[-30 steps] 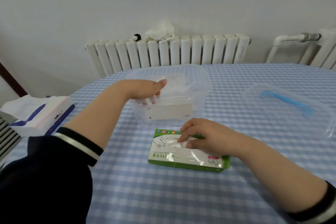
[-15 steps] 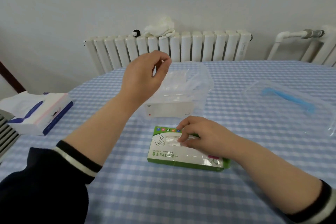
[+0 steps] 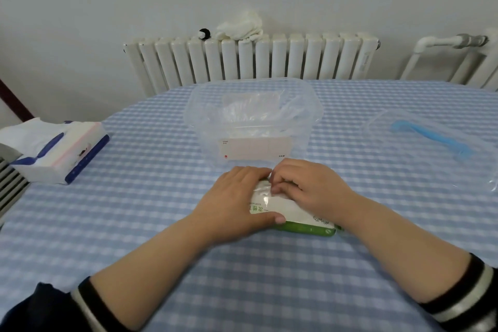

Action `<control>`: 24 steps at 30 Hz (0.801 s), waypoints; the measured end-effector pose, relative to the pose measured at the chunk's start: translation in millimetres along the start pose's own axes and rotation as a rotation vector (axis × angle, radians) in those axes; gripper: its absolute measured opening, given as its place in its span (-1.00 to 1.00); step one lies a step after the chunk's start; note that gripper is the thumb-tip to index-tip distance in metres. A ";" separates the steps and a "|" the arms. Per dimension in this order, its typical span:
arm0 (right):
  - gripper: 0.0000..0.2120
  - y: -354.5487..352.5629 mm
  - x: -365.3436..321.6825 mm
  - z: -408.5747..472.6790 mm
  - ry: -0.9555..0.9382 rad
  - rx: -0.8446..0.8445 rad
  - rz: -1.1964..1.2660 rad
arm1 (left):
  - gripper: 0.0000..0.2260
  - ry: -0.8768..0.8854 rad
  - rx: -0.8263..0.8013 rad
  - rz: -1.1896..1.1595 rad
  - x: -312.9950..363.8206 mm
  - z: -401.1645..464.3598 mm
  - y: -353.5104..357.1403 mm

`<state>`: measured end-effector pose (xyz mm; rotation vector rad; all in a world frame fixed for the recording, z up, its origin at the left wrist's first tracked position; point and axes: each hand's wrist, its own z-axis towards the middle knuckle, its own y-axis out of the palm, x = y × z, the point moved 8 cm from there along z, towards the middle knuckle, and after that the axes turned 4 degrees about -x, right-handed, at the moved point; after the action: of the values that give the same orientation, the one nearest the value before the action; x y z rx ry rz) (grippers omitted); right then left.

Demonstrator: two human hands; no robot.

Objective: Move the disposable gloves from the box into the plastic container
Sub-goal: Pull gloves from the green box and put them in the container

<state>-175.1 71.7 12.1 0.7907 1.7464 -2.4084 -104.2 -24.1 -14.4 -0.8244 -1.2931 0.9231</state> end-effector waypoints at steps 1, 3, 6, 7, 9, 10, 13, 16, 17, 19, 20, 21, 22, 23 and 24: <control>-0.69 -0.5 -0.3 -0.5 0.007 0.017 -0.014 | -0.23 -0.003 -0.006 -0.026 -0.4 -0.9 1.3; -0.69 -2.8 -2.0 -1.6 0.018 0.063 -0.026 | -0.25 -0.005 -0.027 -0.044 -1.1 -0.9 3.5; -0.73 -3.7 -5.7 -2.7 0.029 0.106 0.011 | -0.25 -0.044 -0.040 -0.091 -3.9 0.7 1.4; -0.77 -2.8 -5.8 -3.4 0.045 0.106 0.035 | -0.25 -0.052 -0.037 -0.115 -3.9 1.3 0.2; -0.82 -2.8 -3.3 -3.2 0.089 0.102 0.118 | -0.26 -0.052 -0.033 -0.145 -3.2 2.2 -0.9; -0.83 -3.7 -0.8 -2.0 0.121 0.097 0.198 | -0.27 -0.058 -0.037 -0.155 -3.9 1.5 -0.4; -0.75 -9.5 5.7 2.1 0.191 0.035 0.313 | -0.25 -0.096 -0.042 -0.172 -7.8 0.1 0.0; -0.62 0.1 9.9 1.8 0.207 -0.117 0.146 | -0.21 -0.099 -0.035 -0.183 -7.1 0.6 0.9; -0.68 3.4 9.9 1.4 0.198 -0.126 0.124 | -0.19 -0.104 -0.040 -0.182 -6.9 0.3 1.5; -0.84 4.7 7.3 1.5 0.164 -0.074 0.164 | -0.16 -0.113 -0.043 -0.185 -8.0 -0.3 2.2; -0.87 4.1 5.1 1.6 0.139 -0.041 0.168 | -0.16 -0.117 -0.047 -0.190 -8.8 -0.6 2.9; -0.86 2.8 3.4 1.5 0.114 -0.009 0.157 | -0.16 -0.119 -0.051 -0.190 -8.9 -0.7 3.2; -0.84 2.0 2.1 1.1 0.098 0.016 0.154 | -0.15 -0.121 -0.056 -0.188 -9.0 -0.5 3.6; -0.84 1.0 0.6 -0.2 0.096 0.035 0.175 | -0.15 -0.124 -0.059 -0.186 -8.5 -0.9 3.4; -0.86 0.9 0.3 -0.8 0.103 0.045 0.206 | -0.15 -0.127 -0.059 -0.184 -8.7 -0.8 2.5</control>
<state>-174.8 72.2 11.0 1.0608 1.5606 -2.3160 -104.0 -31.0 -20.4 -0.6875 -1.4868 0.8039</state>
